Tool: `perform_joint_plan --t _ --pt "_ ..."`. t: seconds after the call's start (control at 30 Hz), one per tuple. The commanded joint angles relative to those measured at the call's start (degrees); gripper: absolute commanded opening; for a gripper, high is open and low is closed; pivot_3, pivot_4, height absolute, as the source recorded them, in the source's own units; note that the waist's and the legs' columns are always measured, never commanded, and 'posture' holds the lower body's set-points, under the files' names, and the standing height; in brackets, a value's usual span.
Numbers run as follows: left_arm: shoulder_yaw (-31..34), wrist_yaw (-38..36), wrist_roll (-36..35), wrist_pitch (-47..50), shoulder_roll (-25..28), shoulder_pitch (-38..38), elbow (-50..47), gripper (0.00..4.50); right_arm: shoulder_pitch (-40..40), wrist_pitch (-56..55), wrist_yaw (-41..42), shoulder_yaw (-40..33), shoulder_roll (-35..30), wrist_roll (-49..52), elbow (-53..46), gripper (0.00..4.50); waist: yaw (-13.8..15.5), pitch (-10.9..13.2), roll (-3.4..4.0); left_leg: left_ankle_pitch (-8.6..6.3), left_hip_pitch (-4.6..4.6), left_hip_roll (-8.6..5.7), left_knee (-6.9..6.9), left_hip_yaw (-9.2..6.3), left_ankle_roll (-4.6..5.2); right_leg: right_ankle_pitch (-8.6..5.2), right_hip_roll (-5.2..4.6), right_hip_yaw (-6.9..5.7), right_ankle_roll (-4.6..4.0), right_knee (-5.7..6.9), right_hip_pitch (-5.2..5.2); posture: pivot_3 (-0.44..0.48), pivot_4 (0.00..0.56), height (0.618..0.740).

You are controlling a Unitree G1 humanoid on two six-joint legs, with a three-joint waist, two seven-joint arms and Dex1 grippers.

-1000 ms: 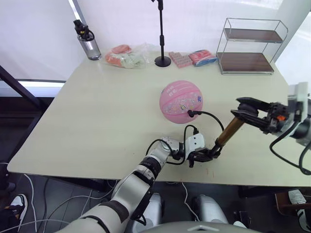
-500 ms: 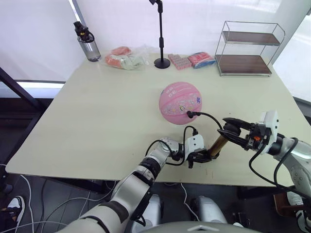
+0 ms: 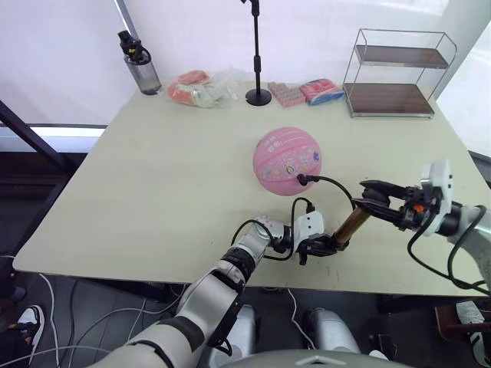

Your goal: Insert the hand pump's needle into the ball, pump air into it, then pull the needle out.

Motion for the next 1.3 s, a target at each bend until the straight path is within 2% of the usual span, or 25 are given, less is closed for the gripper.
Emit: perform_joint_plan --t 0.03,0.37,0.63,1.03,1.3 --pt "-1.8 1.5 4.4 4.8 3.4 3.7 7.5 1.03 -3.1 2.4 0.0 -6.7 -2.8 5.1 -2.7 1.92 0.0 0.1 -0.02 0.00 0.00 0.00 0.00 0.03 0.00 0.00 0.00 0.00 0.00 0.00 0.00 0.000 0.150 0.731" --pt "-1.8 1.4 4.5 4.7 3.4 3.6 7.6 1.03 -12.2 9.6 -3.2 -14.2 -7.9 14.0 -1.8 1.92 0.0 0.3 0.05 0.00 0.00 0.01 0.02 0.09 0.00 0.00 -0.05 -0.02 0.00 0.00 0.01 0.000 0.150 0.731" --pt "-1.8 1.4 4.4 4.7 3.3 3.7 7.6 1.03 -16.5 12.8 -5.3 -16.1 -9.1 17.1 -0.9 1.92 0.0 0.4 0.16 0.01 -0.04 0.01 0.03 0.10 0.01 0.01 -0.08 0.01 0.01 0.00 -0.03 0.000 0.150 0.731" --pt "-1.8 1.6 4.4 4.7 3.2 3.8 7.7 1.03 -5.9 10.1 -3.9 -7.2 -1.2 11.6 -3.6 1.92 -0.2 0.3 0.05 0.00 0.07 0.03 0.03 0.10 0.01 0.01 -0.02 0.01 0.01 0.01 0.04 0.000 0.150 0.731" --pt "-1.9 1.7 4.4 4.7 3.4 3.9 7.6 1.03 0.9 3.9 -0.9 0.3 4.0 2.9 0.3 1.92 -0.2 -0.2 -0.24 -0.01 0.14 0.07 0.01 0.01 -0.01 0.00 0.05 0.00 -0.01 0.01 0.04 0.000 0.150 0.731"
